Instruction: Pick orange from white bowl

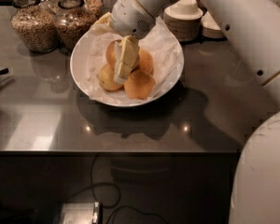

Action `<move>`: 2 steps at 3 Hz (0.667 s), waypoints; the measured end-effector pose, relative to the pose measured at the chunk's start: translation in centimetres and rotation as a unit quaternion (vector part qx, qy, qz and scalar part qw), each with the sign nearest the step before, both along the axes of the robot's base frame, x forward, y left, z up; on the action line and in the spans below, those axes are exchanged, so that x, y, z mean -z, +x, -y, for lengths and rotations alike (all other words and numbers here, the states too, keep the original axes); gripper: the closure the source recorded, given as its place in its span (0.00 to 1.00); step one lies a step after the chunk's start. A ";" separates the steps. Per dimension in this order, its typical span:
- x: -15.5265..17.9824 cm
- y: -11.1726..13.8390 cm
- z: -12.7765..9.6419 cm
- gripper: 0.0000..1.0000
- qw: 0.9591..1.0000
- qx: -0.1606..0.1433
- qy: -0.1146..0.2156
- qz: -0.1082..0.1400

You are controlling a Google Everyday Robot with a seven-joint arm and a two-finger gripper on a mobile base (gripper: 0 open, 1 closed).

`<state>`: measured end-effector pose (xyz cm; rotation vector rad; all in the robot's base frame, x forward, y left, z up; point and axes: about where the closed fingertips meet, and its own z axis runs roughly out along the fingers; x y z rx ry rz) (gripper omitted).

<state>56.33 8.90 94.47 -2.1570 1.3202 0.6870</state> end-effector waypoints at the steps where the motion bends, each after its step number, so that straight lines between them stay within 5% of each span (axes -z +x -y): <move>1: -2.7 2.8 -1.1 0.00 0.998 0.004 -0.004 0.055; 2: -2.7 2.8 -1.1 0.00 0.998 0.004 -0.004 0.055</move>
Offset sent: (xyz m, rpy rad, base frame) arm 0.0222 0.0078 0.0184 -0.0179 -0.0840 -0.0027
